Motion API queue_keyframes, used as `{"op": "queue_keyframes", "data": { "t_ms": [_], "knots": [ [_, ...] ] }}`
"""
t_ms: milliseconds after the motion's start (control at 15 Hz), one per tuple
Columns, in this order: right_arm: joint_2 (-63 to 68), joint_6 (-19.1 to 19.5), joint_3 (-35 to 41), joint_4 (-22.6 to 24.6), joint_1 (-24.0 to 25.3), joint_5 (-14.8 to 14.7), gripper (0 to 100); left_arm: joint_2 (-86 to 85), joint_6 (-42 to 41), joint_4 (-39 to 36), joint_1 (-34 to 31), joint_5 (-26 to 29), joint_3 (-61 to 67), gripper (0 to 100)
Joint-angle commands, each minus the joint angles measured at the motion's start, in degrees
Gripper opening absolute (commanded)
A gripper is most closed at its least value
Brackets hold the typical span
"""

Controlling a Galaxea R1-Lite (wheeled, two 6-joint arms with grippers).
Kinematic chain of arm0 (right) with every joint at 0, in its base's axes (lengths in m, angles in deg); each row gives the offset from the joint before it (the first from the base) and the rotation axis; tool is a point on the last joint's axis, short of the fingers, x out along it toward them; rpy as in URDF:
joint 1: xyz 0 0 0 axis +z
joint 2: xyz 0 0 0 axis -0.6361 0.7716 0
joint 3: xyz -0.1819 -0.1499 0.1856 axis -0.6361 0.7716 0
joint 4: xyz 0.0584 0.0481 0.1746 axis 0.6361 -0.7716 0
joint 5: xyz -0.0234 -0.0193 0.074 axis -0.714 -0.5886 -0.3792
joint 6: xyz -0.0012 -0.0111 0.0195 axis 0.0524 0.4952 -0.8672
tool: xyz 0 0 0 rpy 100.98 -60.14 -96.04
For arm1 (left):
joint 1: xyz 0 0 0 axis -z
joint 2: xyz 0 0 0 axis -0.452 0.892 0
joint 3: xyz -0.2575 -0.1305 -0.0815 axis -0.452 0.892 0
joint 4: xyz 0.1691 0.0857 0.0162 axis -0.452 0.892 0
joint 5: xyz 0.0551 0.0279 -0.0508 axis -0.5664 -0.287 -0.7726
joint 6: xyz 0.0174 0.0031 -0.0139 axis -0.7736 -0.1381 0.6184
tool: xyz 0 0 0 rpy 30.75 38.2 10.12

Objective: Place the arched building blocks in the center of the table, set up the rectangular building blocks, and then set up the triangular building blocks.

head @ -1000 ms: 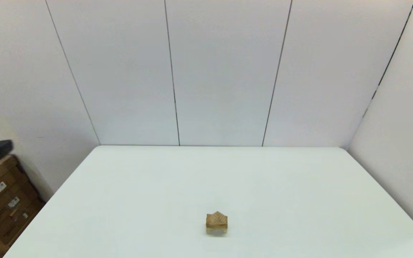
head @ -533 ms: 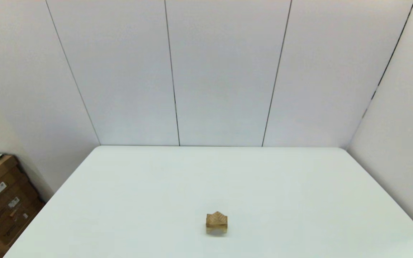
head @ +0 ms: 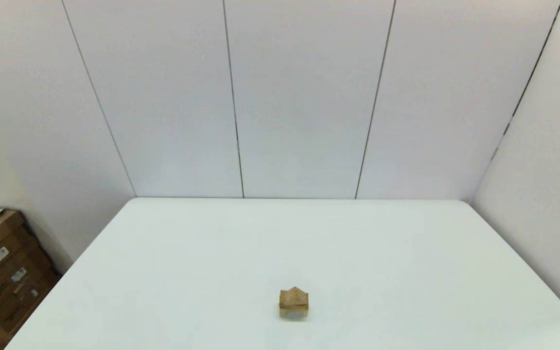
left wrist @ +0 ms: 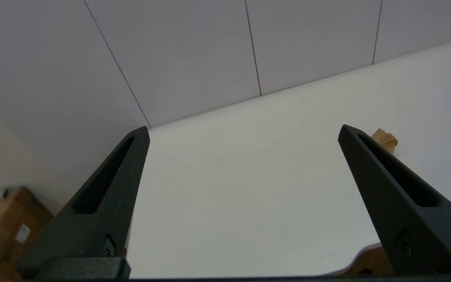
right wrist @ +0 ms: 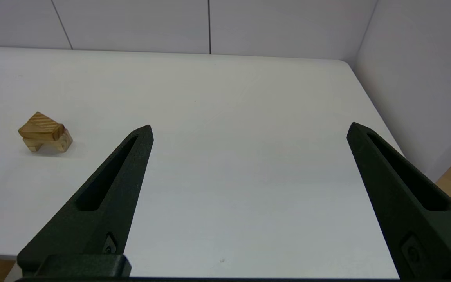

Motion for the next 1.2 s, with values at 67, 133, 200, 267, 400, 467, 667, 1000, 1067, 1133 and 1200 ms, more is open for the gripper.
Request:
{"op": "queue_keyframes", "data": {
  "t_ms": [67, 133, 200, 267, 400, 467, 667, 1000, 1067, 1133, 1200],
  "knots": [
    [0.0, 0.0, 0.0, 0.0, 0.0, 0.0, 100, -9.1, 4.6, -0.4, -0.6, -2.2, 9.8, 100],
    [0.0, 0.0, 0.0, -0.1, 0.0, 0.0, 100, -9.1, 5.2, -0.5, -0.6, -4.3, 11.1, 100],
    [0.0, 0.0, 0.0, 0.0, 0.0, 0.0, 100, -9.1, 5.1, -1.2, -0.6, -5.2, 12.8, 100],
    [0.0, 0.0, 0.0, 0.0, 0.0, 0.0, 100, -9.1, 5.1, -3.7, -0.6, -5.2, 15.7, 100],
    [0.0, 0.0, 0.0, -0.1, 0.0, 0.0, 100, -9.1, 5.0, -10.6, -0.6, -5.3, 23.7, 100],
    [0.0, 0.0, 0.0, 0.0, 0.0, 0.0, 100, -9.1, 5.2, -15.4, -0.6, -5.3, 27.9, 100],
    [0.0, 0.0, 0.0, 0.0, 0.0, 0.0, 100, -9.1, 4.8, -25.8, -0.6, -6.0, 37.0, 100],
    [0.0, 0.0, 0.0, 0.0, 0.0, 0.0, 100, -9.1, 5.4, -27.7, -0.6, -7.1, 38.6, 100],
    [0.0, 0.0, 0.0, -0.1, 0.0, 0.0, 100, -9.1, 6.1, -27.7, -0.6, -7.1, 38.6, 100],
    [0.0, 0.0, 0.0, -0.1, 0.0, 0.0, 100, -9.1, 6.4, -27.7, -0.6, -7.2, 38.6, 100],
    [0.0, 0.0, 0.0, -0.1, 0.0, 0.0, 100, -9.1, 6.9, -27.7, -0.6, -7.3, 38.6, 100]
  ]
}}
